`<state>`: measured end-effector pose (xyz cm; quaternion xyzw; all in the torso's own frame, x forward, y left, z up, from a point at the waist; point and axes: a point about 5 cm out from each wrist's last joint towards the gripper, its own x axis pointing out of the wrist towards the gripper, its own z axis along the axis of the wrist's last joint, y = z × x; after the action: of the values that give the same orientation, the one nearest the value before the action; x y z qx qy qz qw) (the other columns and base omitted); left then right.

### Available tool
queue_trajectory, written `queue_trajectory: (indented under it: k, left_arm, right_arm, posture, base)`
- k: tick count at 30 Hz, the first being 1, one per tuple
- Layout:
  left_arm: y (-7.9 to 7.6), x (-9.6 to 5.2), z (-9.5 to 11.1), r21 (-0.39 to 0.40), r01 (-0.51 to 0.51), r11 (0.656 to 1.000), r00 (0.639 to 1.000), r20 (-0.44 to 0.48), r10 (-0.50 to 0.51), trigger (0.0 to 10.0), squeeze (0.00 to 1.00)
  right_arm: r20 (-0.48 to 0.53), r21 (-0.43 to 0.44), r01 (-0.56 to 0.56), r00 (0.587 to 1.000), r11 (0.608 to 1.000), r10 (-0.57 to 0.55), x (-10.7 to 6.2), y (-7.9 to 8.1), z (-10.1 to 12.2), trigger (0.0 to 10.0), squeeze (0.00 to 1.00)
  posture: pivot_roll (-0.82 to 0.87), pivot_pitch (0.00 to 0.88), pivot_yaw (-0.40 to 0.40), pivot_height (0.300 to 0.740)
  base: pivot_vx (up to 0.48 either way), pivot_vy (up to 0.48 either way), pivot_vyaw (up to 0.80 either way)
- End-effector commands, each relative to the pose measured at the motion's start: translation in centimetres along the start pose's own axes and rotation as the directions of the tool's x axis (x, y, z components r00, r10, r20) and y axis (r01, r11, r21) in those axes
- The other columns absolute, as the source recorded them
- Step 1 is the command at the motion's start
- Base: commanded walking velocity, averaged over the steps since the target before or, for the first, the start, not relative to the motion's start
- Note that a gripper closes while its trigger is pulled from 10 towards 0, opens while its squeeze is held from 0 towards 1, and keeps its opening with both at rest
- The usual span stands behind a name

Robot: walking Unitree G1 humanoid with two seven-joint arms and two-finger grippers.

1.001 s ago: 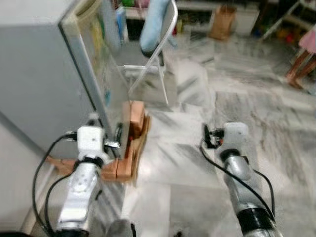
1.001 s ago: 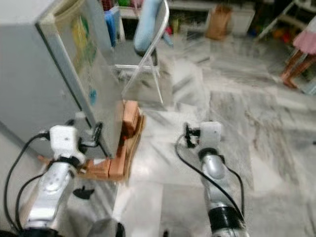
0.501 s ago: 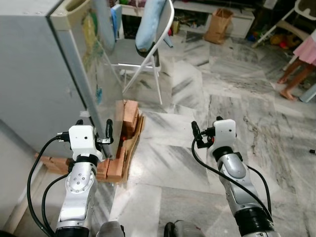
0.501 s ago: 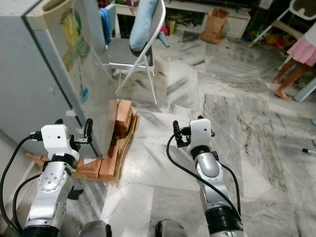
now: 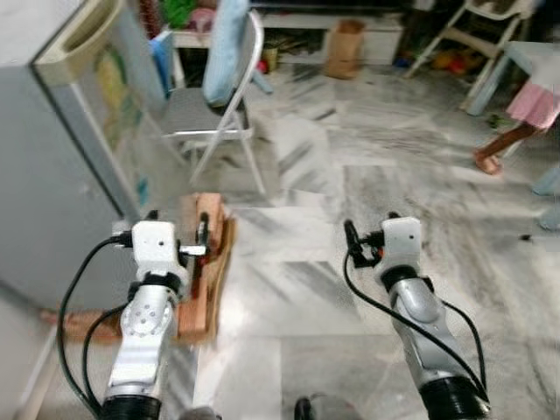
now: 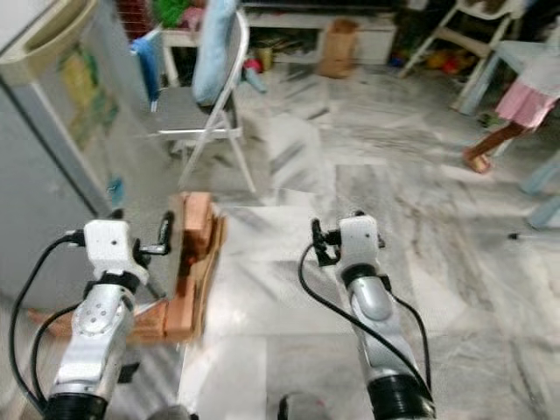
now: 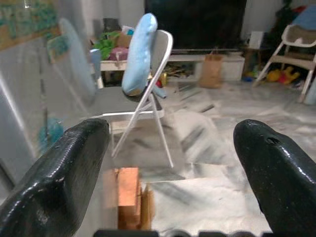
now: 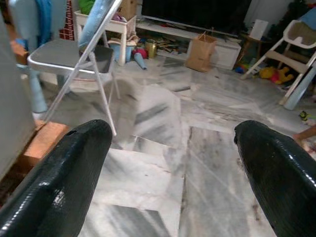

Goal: Restocking fridge

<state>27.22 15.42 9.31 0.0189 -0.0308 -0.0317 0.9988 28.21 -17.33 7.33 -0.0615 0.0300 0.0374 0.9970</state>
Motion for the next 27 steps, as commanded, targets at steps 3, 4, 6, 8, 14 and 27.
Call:
queue_trajectory:
  k: [3, 4, 6, 8, 14, 27]
  left_arm:
    - [0.76, -0.44, -0.65, 0.008, -0.017, 1.0, 0.999, -0.035, 0.017, 10.0, 0.0]
    - [0.71, -0.48, -0.66, 0.009, -0.015, 1.0, 0.999, -0.033, 0.015, 10.0, 0.0]
    - [0.66, -0.51, -0.69, 0.011, -0.012, 1.0, 0.999, -0.033, 0.013, 10.0, 0.0]
    - [0.61, -0.55, -0.71, 0.012, -0.009, 1.0, 0.999, -0.032, 0.01, 10.0, 0.0]
    - [0.27, -0.52, -0.59, 0.013, 0.011, 1.0, 1.0, -0.024, -0.011, 10.0, 0.0]
    - [0.19, -0.78, -0.43, 0.007, 0.016, 1.0, 1.0, -0.021, -0.015, 10.0, 0.0]
  right_arm:
    - [0.022, 0.015, -0.01, 1.0, 1.0, 0.01, 0.36, 0.48, 0.63, 10.0, 0.0]
    - [0.02, 0.015, -0.007, 1.0, 1.0, 0.007, 0.39, 0.42, 0.58, 10.0, 0.0]
    - [0.018, 0.015, -0.006, 1.0, 1.0, 0.006, 0.43, 0.4, 0.55, 10.0, 0.0]
    - [0.018, 0.015, -0.006, 1.0, 1.0, 0.006, 0.45, 0.42, 0.54, 10.0, 0.0]
    - [0.016, 0.014, -0.011, 1.0, 1.0, 0.01, 0.62, 0.43, 0.58, 10.0, 0.0]
    - [0.015, 0.017, -0.001, 1.0, 1.0, 0.001, 0.62, 0.44, 0.57, 10.0, 0.0]
  posture:
    - [0.08, 0.046, -0.014, 0.74]
    - [0.08, 0.046, -0.015, 0.74]
    - [0.09, 0.044, -0.015, 0.74]
    - [0.09, 0.043, -0.016, 0.74]
    - [0.09, 0.041, -0.022, 0.74]
    - [0.08, 0.054, -0.015, 0.74]
  base:
    - [0.307, 0.371, 0.0]
    - [0.307, 0.371, 0.0]
    - [0.306, 0.373, 0.0]
    - [0.304, 0.371, 0.0]
    - [0.363, 0.266, 0.0]
    - [0.032, 0.0, 0.0]
